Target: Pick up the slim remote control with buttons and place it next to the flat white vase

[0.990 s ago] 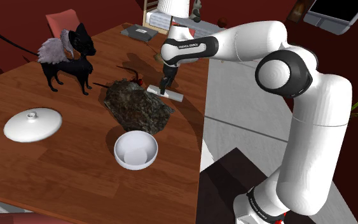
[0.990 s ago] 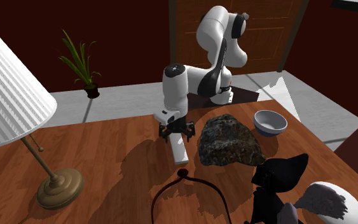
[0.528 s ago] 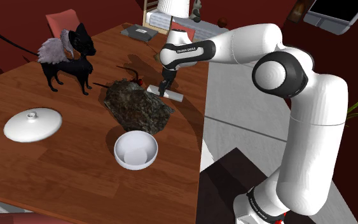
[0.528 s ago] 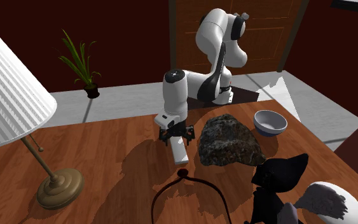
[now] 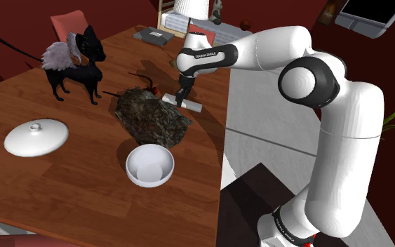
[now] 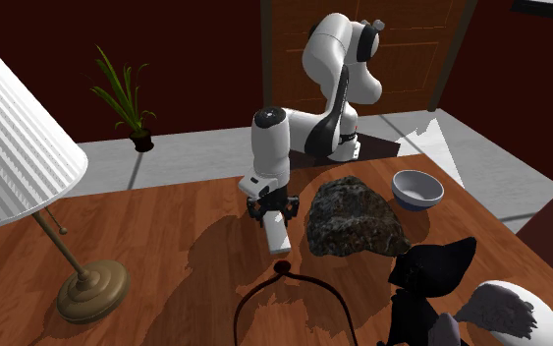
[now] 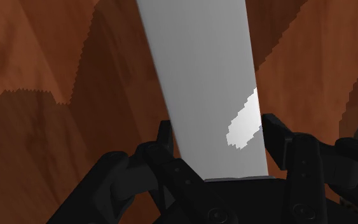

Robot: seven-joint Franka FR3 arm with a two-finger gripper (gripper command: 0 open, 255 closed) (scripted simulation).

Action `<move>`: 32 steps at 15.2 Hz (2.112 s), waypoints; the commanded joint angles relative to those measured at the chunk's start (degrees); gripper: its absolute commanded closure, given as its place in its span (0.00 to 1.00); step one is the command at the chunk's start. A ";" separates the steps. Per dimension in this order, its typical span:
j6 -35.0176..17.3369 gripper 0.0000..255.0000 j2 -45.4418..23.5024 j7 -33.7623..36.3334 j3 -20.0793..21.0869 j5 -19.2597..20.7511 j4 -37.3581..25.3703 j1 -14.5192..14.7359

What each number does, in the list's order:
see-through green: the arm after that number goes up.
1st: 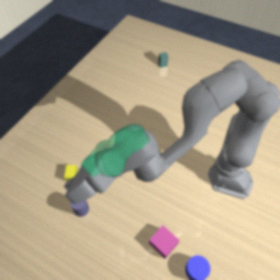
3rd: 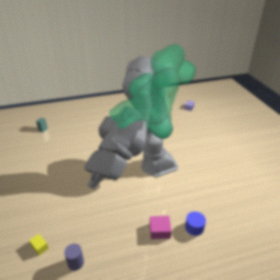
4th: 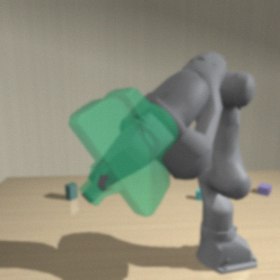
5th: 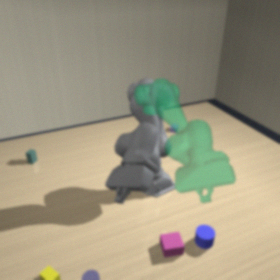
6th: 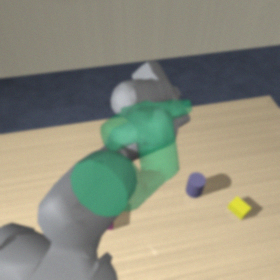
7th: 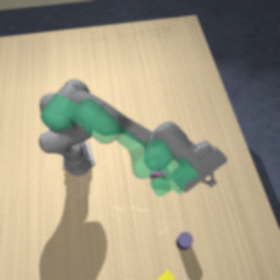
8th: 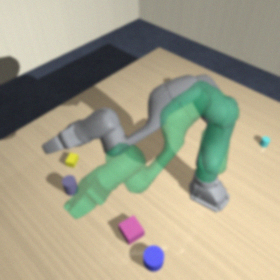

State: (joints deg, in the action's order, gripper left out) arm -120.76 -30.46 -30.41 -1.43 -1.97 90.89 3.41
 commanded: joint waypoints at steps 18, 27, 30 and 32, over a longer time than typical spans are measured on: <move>8.28 1.00 3.53 0.23 -0.10 0.18 -4.69 0.00; 14.53 1.00 4.89 0.37 -0.13 0.27 -9.58 -0.02; 16.73 1.00 5.11 0.41 -0.14 0.29 -11.56 -0.04; 18.06 1.00 5.18 0.44 -0.14 0.30 -12.83 -0.05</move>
State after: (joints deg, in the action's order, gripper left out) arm -103.63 -25.08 -29.85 -1.53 -1.66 79.19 3.47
